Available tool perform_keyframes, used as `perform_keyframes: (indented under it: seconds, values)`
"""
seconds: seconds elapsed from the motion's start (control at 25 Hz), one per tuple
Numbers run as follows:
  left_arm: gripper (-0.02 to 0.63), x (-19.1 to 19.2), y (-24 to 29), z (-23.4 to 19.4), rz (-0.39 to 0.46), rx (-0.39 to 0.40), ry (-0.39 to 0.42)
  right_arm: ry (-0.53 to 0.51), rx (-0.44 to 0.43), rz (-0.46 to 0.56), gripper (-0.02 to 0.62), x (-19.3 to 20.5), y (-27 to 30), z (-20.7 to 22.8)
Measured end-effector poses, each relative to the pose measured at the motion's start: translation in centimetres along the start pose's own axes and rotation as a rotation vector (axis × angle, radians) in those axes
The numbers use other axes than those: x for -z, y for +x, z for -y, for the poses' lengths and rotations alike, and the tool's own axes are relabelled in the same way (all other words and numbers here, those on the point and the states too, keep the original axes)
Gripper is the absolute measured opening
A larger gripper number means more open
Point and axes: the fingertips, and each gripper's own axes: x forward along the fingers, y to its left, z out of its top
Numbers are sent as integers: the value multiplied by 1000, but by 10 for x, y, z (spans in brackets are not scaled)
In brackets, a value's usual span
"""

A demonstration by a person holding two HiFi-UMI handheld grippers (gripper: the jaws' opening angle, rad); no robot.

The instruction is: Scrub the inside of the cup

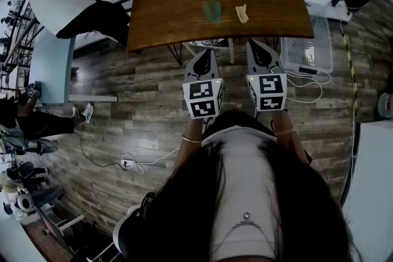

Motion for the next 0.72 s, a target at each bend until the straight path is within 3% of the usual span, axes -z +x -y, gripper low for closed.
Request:
perform_keyframes:
  seconds: [0.24,0.48,0.72]
  values:
    - [8,3,7,-2,-15,4,-19,10,-6,5,34,2,7,2]
    - [8,0,25,-4,-38,32,3,116,-22,-12,35,3,25,9]
    - [8,-1,52,-19,-59,68,21,93,23,-20,35,2,50,16]
